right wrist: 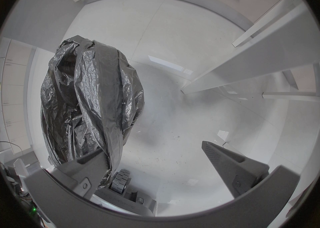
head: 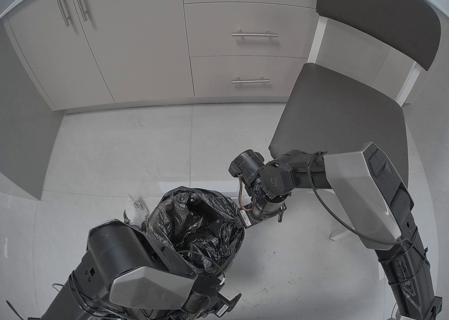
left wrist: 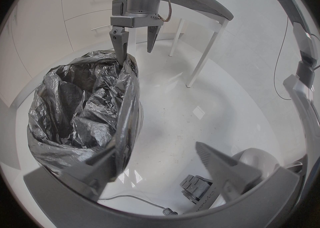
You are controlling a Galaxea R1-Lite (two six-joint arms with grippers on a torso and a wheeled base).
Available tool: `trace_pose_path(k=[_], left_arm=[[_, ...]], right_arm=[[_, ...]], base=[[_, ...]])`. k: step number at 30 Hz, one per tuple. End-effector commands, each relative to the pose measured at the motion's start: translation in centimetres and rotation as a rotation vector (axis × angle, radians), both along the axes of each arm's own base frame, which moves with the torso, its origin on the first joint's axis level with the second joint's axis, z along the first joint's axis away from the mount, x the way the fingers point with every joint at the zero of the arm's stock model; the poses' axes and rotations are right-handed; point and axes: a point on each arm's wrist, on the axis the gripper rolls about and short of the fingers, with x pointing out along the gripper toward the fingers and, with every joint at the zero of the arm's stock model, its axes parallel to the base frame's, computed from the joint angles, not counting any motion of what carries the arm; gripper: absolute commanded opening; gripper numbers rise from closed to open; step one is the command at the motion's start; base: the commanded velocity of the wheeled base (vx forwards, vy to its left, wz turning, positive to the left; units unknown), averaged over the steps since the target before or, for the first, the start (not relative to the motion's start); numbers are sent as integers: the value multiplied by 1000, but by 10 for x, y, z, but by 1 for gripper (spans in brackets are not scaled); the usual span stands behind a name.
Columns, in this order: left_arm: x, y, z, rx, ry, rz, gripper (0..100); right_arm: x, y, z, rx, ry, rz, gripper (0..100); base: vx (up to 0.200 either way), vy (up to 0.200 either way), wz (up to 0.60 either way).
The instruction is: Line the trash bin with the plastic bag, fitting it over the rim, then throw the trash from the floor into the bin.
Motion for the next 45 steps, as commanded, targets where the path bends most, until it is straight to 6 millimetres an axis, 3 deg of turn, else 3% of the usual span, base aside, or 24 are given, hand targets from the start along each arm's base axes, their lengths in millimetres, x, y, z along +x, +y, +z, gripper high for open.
trace_pose_path(k=[1, 12, 32, 45], left_arm=[[-3, 3, 0, 12, 4, 7, 100], [-27, 11, -1, 50, 69, 22, 100], [-37, 30, -2, 46, 180, 102, 100], [-39, 32, -2, -13, 260, 129, 100]], right_arm=[[1, -1, -1, -3, 4, -2, 100], [1, -1, -12, -15, 23, -5, 100], [1, 0, -25, -29, 42, -4, 100], [0, 1, -19, -16, 35, -13, 100]], base=[[0, 0, 0], [0, 0, 0], [0, 0, 0], [0, 0, 0]])
